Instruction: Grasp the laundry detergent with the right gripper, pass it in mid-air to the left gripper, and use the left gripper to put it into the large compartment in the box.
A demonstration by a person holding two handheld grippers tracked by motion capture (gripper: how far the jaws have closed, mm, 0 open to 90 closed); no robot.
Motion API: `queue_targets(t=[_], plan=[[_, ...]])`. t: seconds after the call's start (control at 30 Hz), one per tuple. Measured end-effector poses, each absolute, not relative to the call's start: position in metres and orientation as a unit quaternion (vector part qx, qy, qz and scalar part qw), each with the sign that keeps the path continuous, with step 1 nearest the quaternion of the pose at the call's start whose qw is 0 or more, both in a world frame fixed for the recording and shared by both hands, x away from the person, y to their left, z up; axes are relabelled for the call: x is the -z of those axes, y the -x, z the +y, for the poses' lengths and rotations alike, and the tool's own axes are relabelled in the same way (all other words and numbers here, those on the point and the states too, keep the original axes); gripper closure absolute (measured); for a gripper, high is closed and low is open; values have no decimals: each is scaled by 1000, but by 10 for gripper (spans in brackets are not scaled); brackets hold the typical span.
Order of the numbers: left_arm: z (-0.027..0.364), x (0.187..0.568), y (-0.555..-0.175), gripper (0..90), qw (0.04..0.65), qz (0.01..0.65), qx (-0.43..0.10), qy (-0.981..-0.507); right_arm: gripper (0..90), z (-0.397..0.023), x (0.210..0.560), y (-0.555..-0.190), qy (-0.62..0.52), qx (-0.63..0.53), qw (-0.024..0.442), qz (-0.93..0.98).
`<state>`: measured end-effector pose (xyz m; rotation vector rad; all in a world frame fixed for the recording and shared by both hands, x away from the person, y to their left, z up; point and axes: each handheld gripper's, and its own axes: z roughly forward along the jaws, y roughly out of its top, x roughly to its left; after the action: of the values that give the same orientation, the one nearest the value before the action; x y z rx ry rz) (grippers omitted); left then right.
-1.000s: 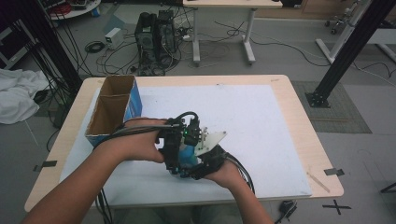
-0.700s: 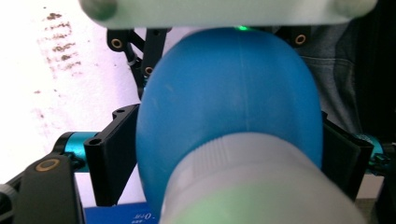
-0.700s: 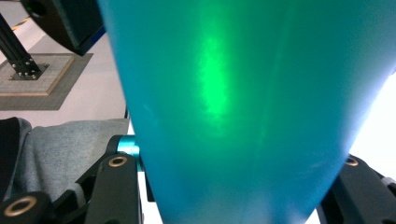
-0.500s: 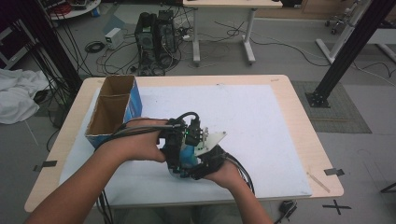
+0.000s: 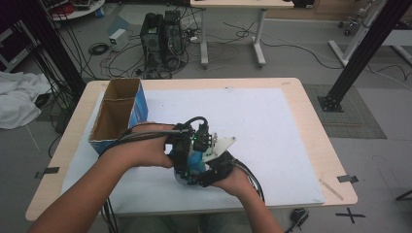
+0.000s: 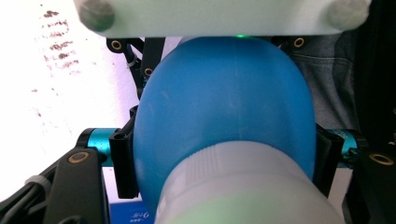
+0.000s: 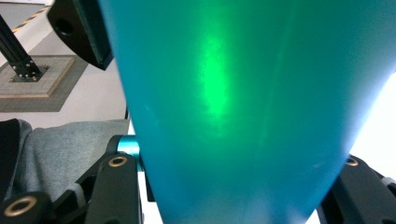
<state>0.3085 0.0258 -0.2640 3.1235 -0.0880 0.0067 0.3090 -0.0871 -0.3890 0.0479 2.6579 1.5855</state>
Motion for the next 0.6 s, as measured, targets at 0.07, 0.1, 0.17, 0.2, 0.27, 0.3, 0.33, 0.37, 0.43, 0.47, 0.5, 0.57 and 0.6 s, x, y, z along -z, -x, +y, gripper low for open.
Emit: queue_targets(t=[0.07, 0.1, 0.17, 0.2, 0.27, 0.3, 0.33, 0.37, 0.43, 0.47, 0.5, 0.57, 0.6], plan=[[26, 264, -309, 377, 9, -28, -5, -1000, 454, -87, 389, -309, -11, -510, 25, 860], [26, 264, -308, 377, 7, -22, 3, -1000, 454, -87, 389, -308, -12, -510, 20, 860], [25, 264, -308, 382, 0, -24, 5, -1000, 454, -86, 389, -308, -8, -510, 16, 860], [25, 263, -309, 384, 1, -28, 1, -1000, 454, -86, 389, -308, -10, -511, 14, 859], [26, 263, -308, 385, 6, -11, 10, -1000, 454, -86, 389, -307, -11, -512, 10, 859], [25, 262, -310, 385, 6, -24, 9, -1000, 454, -88, 389, -308, -5, -509, 11, 861], [24, 261, -309, 386, 3, -19, 12, -1000, 454, -88, 389, -308, -10, -512, 8, 859], [24, 261, -308, 386, 2, -9, 15, -1000, 454, -88, 389, -308, -5, -512, 10, 859], [23, 260, -309, 387, 6, -14, 15, -1000, 451, -89, 388, -309, -2, -511, 6, 859], [23, 260, -310, 387, 5, -13, 17, -1000, 446, -89, 388, -309, -1, -516, 9, 857], [23, 259, -310, 387, 5, -13, 18, -1000, 439, -88, 388, -306, -19, -522, -7, 853], [23, 257, -310, 387, 6, -15, 19, -1000, 421, -89, 386, -306, -19, -522, -11, 853], [24, 255, -308, 387, 9, -3, 17, -1000, 386, -90, 386, -306, -21, -525, -9, 851]])
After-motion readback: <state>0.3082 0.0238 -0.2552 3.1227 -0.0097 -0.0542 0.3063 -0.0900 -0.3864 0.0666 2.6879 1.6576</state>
